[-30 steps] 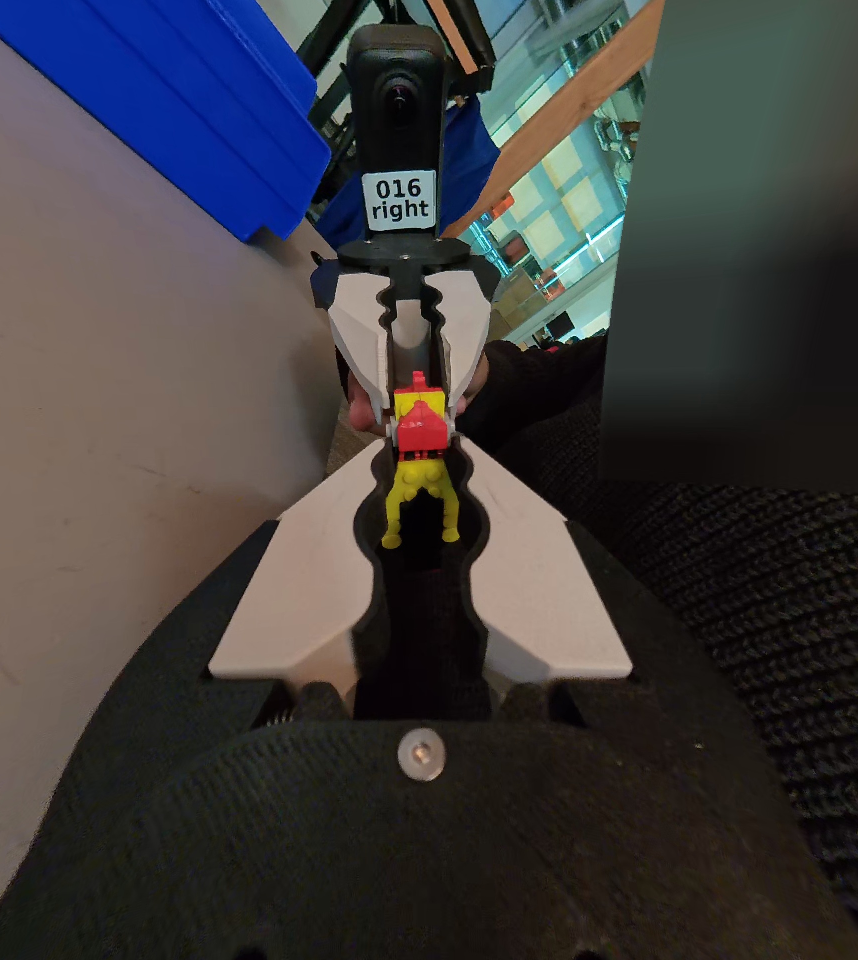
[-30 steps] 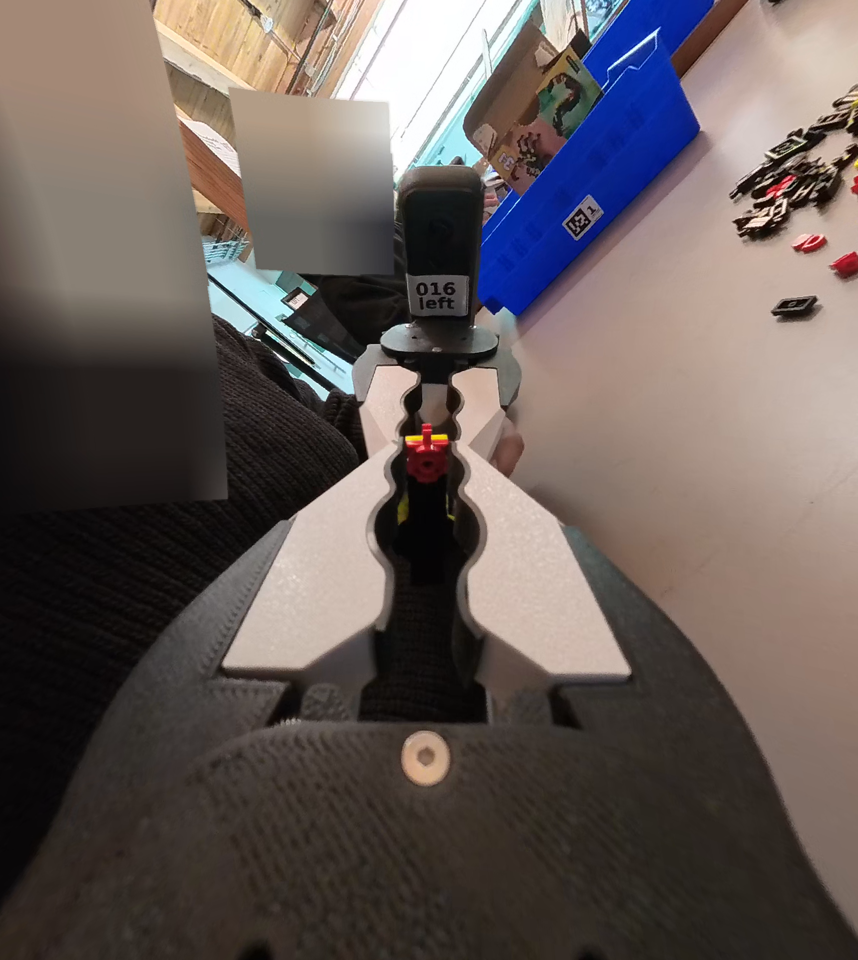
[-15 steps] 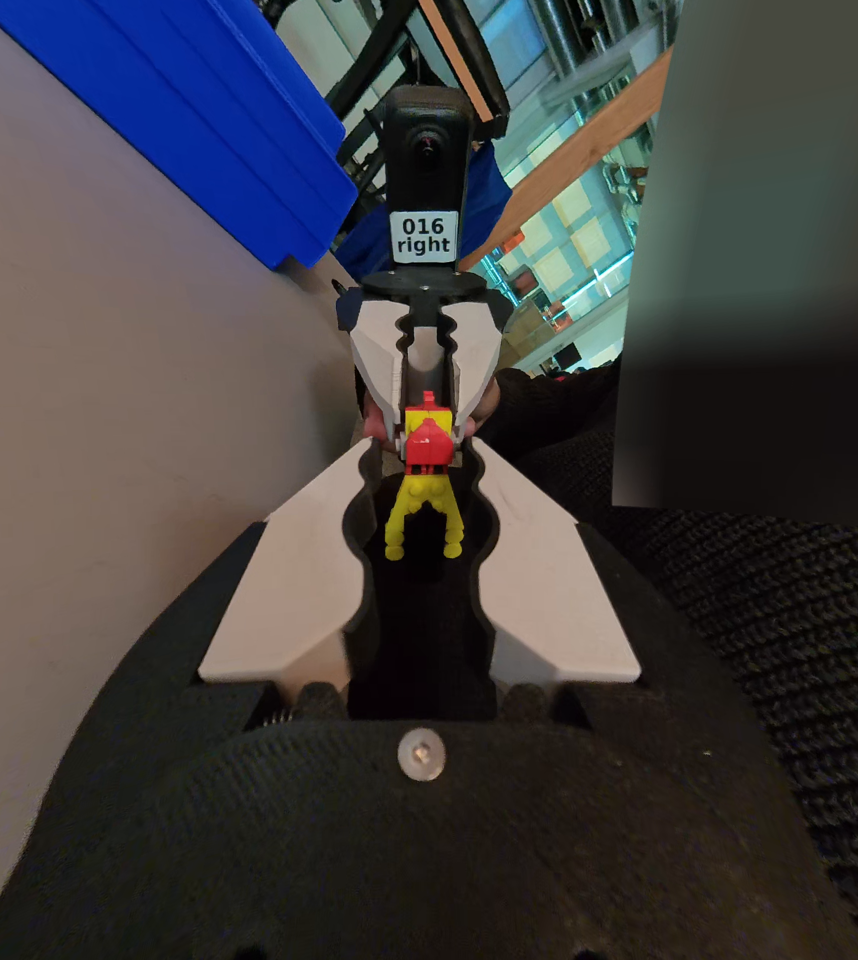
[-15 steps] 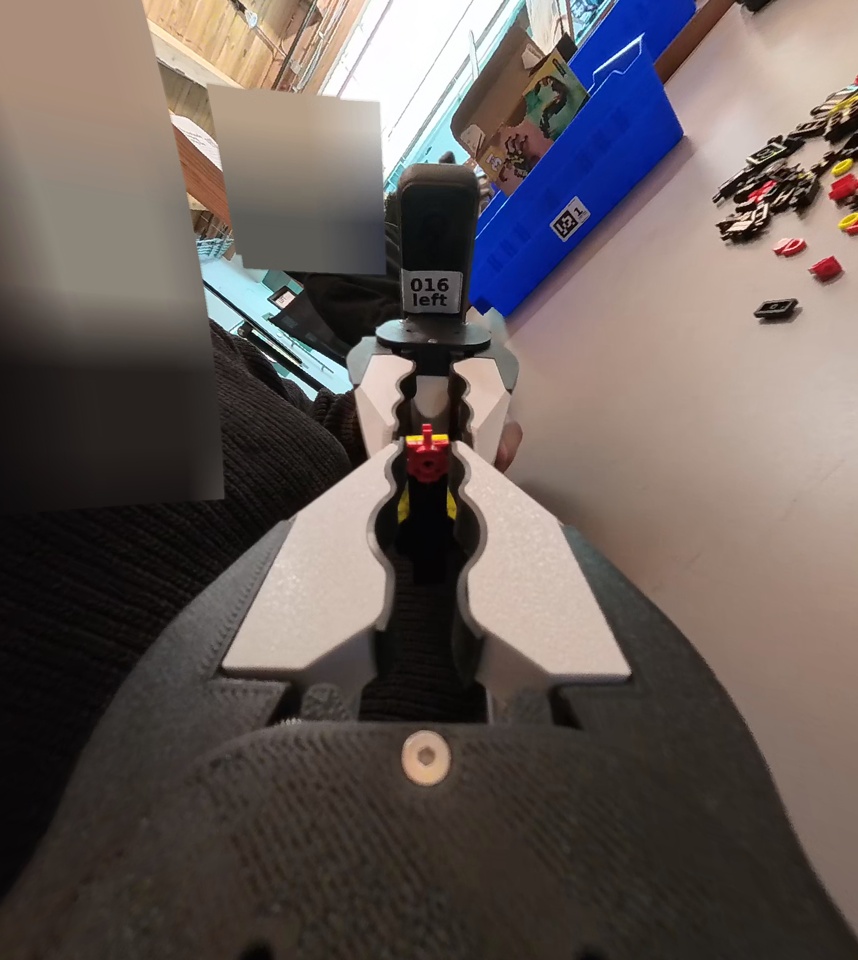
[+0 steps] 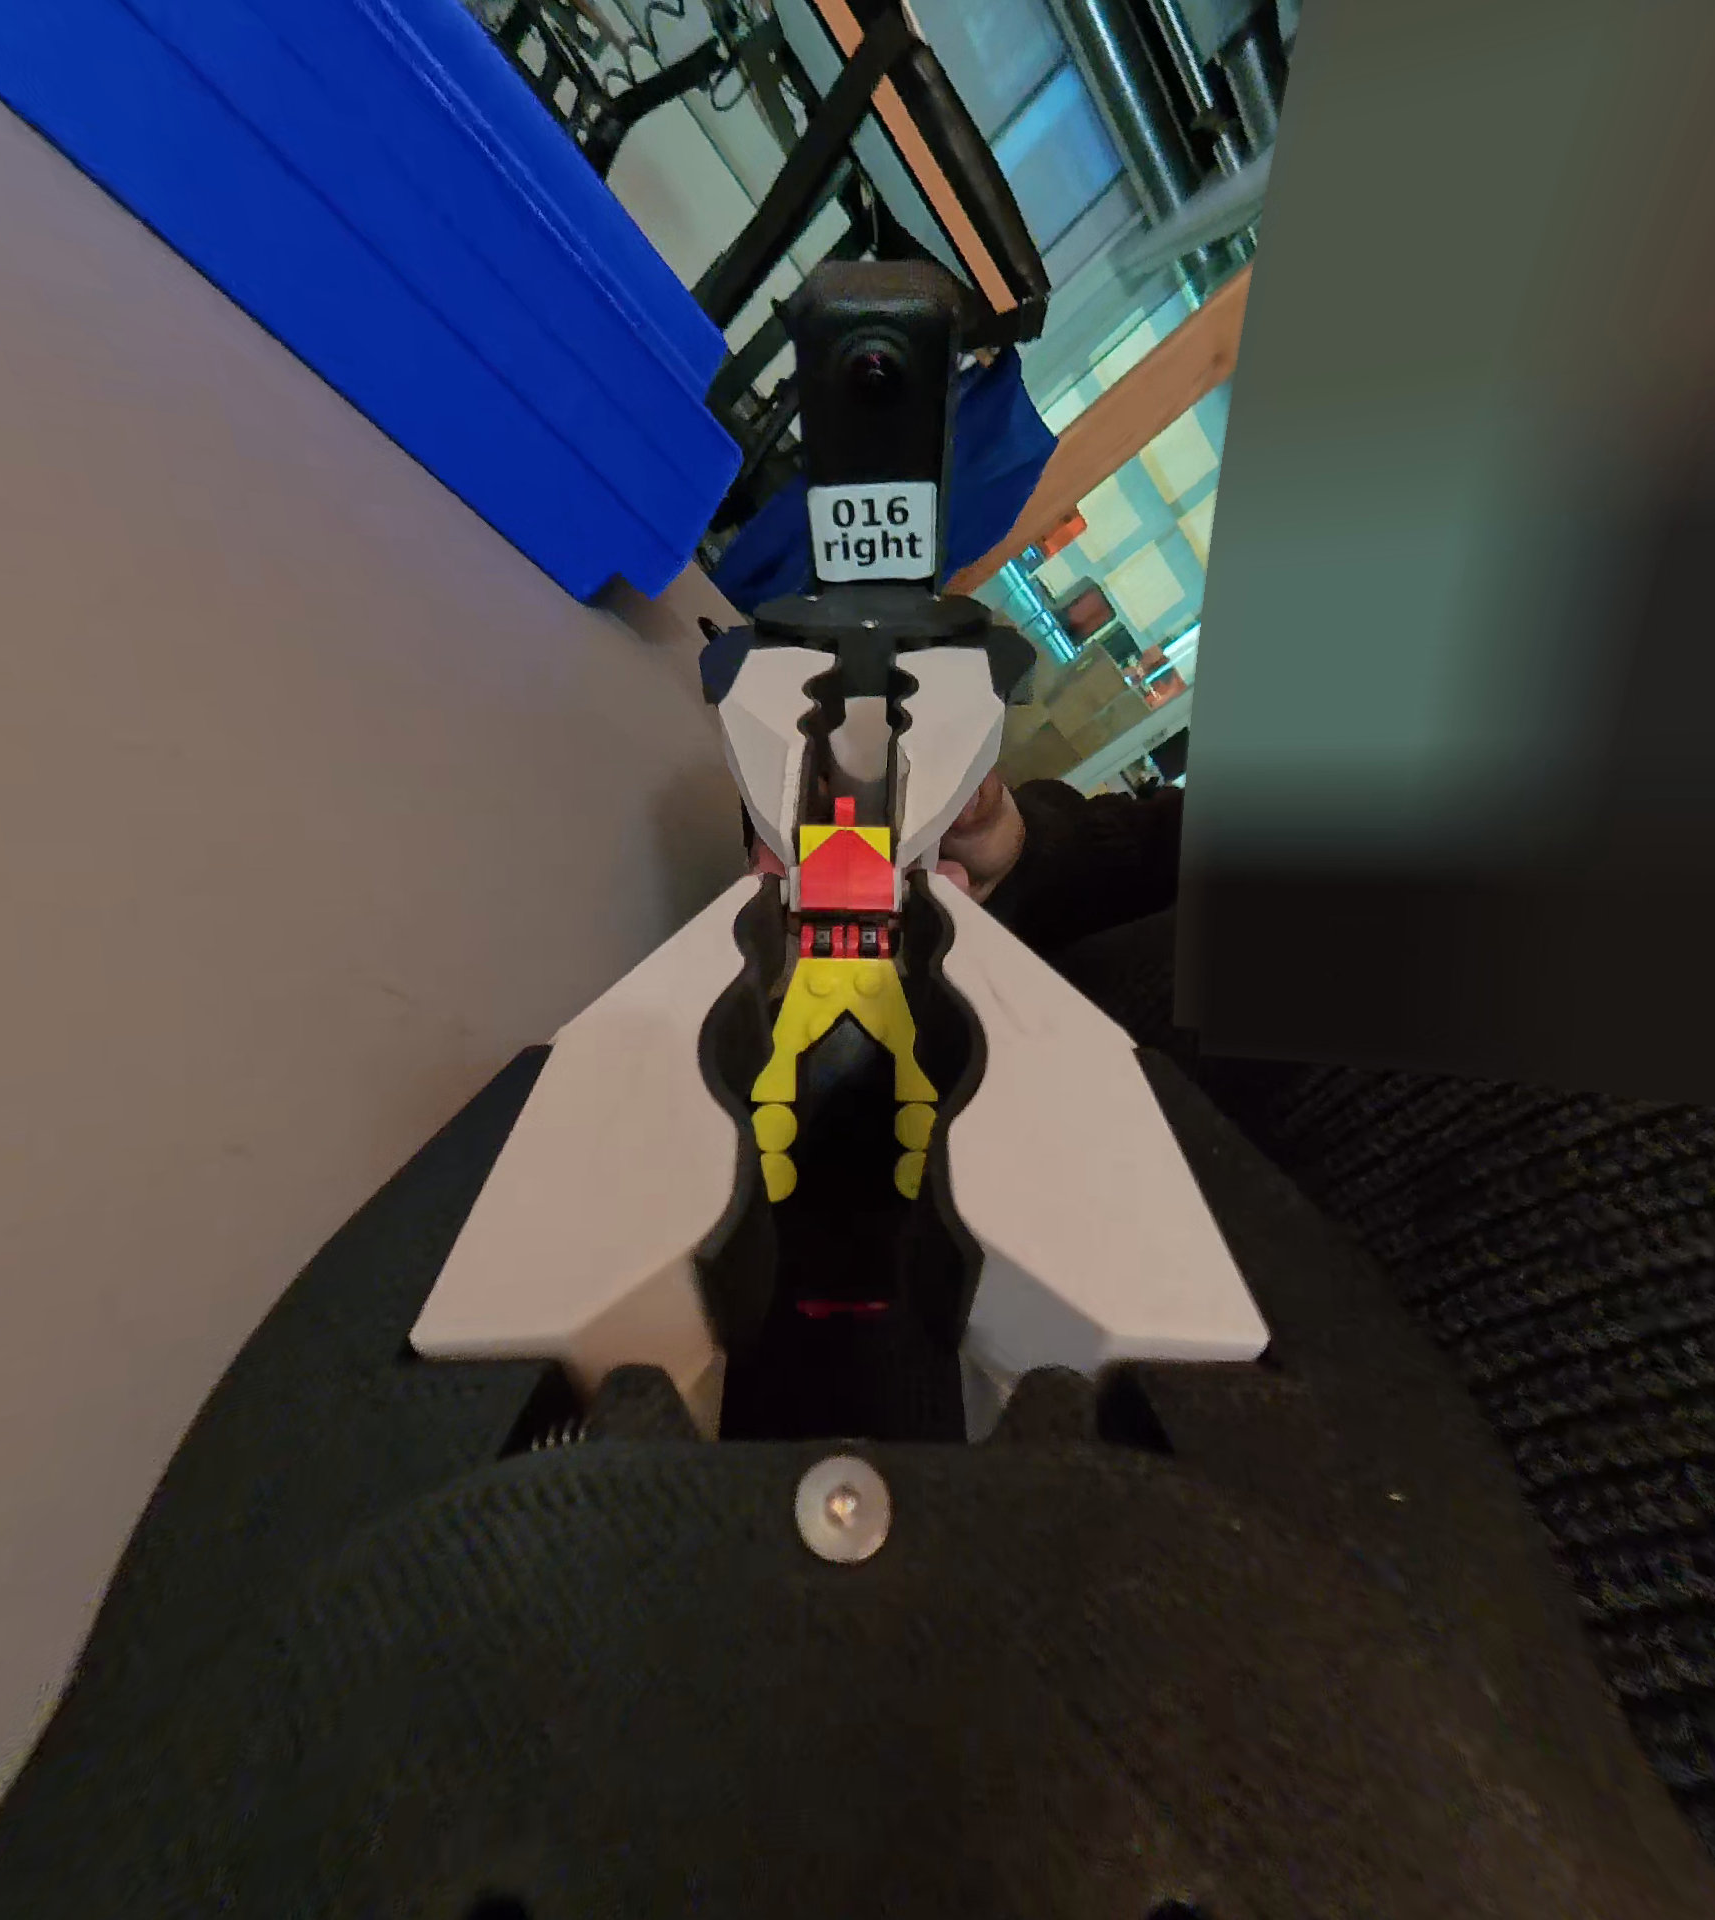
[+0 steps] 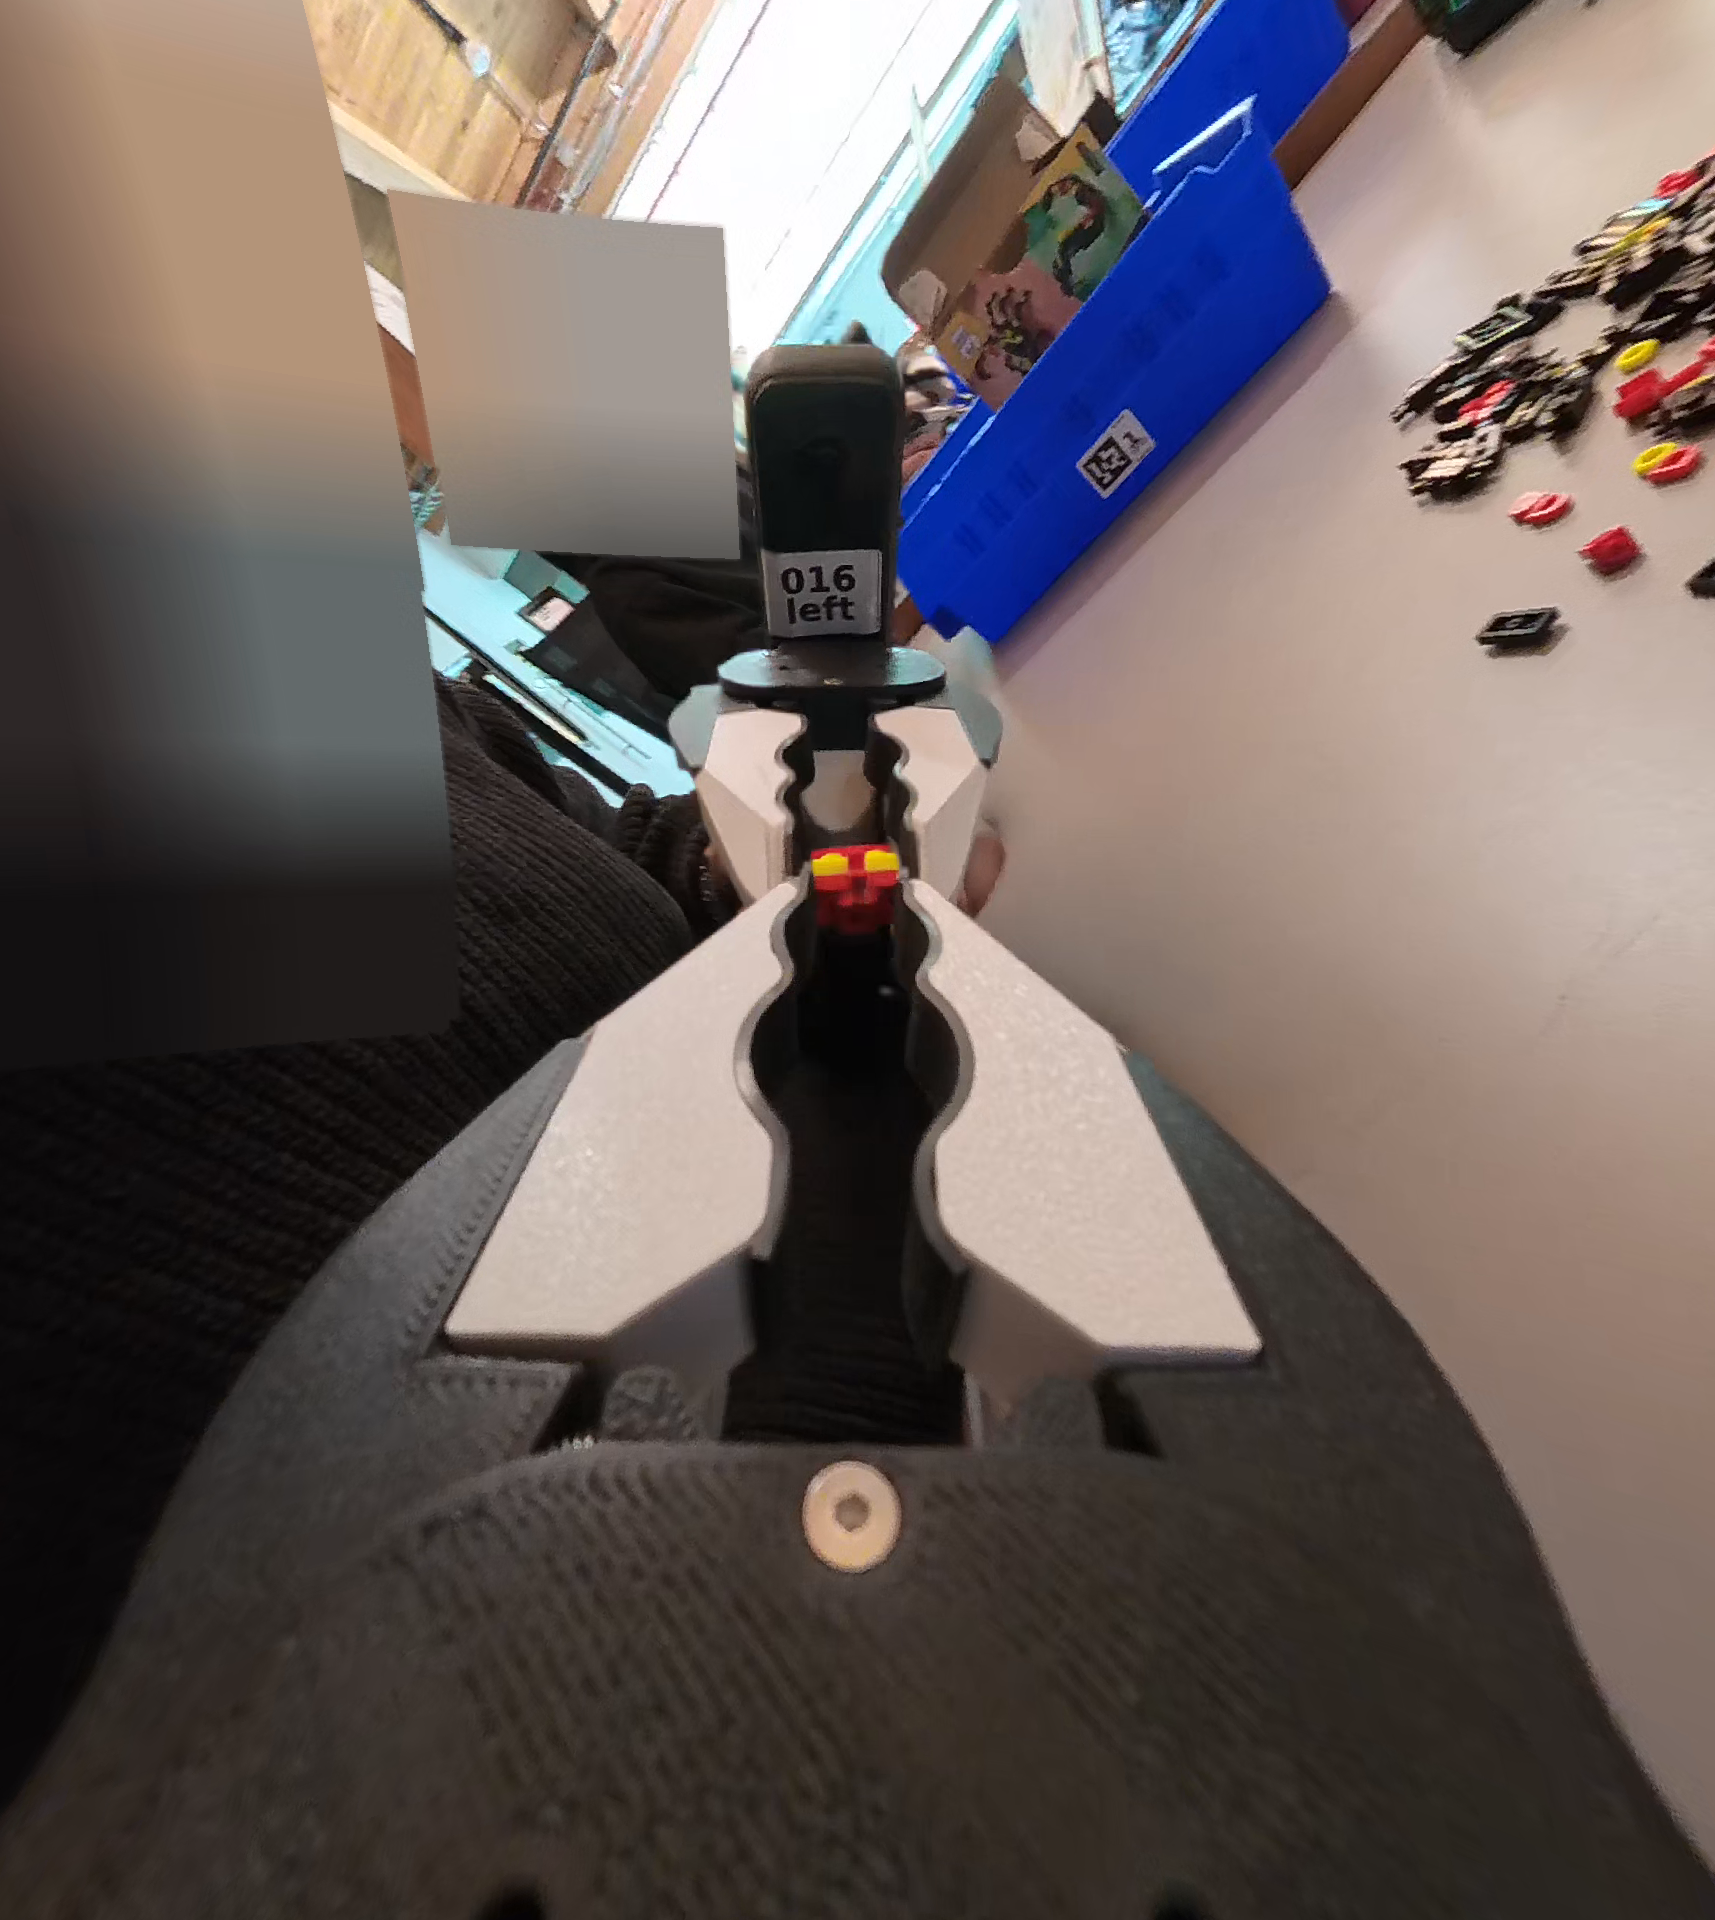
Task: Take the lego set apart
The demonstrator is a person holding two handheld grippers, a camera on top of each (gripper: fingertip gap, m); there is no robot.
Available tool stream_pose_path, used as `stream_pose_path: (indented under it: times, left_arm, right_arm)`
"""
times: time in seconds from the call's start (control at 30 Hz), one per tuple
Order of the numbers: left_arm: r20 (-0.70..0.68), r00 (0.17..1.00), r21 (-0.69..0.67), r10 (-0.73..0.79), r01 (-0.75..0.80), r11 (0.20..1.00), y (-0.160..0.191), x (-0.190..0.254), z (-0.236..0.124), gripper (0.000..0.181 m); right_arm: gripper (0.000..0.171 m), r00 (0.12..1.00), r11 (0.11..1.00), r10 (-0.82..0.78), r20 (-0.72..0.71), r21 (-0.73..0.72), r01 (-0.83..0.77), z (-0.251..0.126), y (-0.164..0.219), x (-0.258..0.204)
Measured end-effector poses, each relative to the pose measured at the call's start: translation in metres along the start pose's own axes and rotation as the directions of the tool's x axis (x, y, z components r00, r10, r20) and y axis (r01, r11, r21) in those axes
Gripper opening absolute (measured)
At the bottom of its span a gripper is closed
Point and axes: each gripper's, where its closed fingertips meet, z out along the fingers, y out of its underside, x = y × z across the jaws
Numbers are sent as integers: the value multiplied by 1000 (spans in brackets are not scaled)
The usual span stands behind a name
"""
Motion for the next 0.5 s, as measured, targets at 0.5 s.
stream_pose_path:
  times: [0.5]
  left_arm:
    - [273, 936, -125, 221, -194, 973, 3, -41, -14, 21]
  right_arm:
    - [9, 959, 977, -213, -185, -44, 208, -6, -2, 18]
